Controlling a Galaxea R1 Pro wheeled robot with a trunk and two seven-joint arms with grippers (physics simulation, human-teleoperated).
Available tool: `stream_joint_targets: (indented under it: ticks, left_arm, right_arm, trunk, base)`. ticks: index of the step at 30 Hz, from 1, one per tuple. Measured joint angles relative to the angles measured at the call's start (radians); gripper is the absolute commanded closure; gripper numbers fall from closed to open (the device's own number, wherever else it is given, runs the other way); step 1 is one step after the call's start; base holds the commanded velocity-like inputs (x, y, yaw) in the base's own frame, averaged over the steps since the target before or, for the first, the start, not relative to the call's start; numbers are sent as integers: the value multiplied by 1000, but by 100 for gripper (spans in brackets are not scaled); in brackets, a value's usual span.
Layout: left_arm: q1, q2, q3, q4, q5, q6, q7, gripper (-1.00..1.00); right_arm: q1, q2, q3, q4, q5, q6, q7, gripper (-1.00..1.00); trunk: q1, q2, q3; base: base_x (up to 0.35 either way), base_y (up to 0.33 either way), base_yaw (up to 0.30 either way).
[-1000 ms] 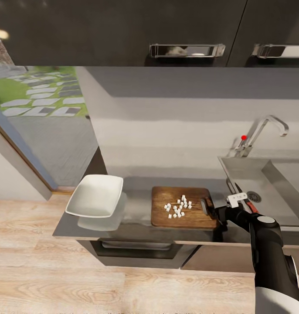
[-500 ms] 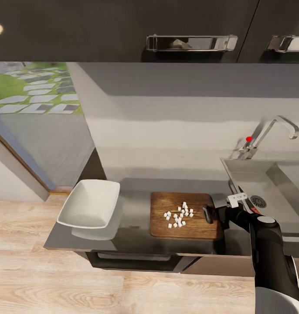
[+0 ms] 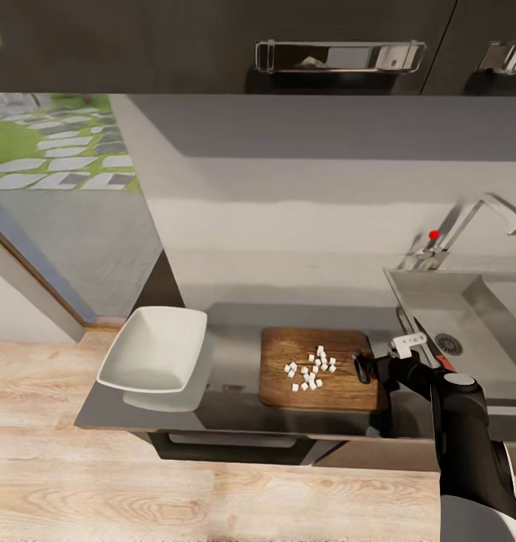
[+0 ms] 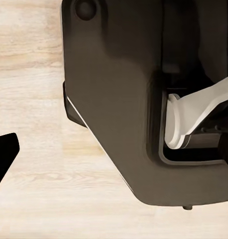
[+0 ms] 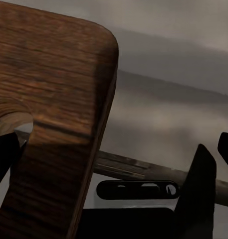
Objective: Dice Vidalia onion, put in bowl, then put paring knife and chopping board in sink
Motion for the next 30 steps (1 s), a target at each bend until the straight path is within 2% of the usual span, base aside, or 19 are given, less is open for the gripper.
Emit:
stream_joint_targets:
  ticks: [4,16,23,30]
  left_arm:
    - [0,0,0,1,-1,0,0,-100]
    - [0,0,0,3,-1,0,0,-100]
    - [0,-1,0,3,-1,0,0,-100]
    - [0,-1,0,3,-1,0,0,-100]
  right_arm:
    - [0,0,1,-1,-13,3,0,-100]
    - [0,0,1,-11,-15,14,-3,-100]
    - [0,1,2,-25,19,17,-6,-100]
    - [0,0,2,-28,28,17,-6,-100]
  trunk:
    - [0,0,-6]
    - [0,0,-11]
    - [0,-1,-11]
    - [0,0,-11]
  base:
    - [0,2,0]
    - [0,0,0]
    - [0,0,0]
    - [0,0,0]
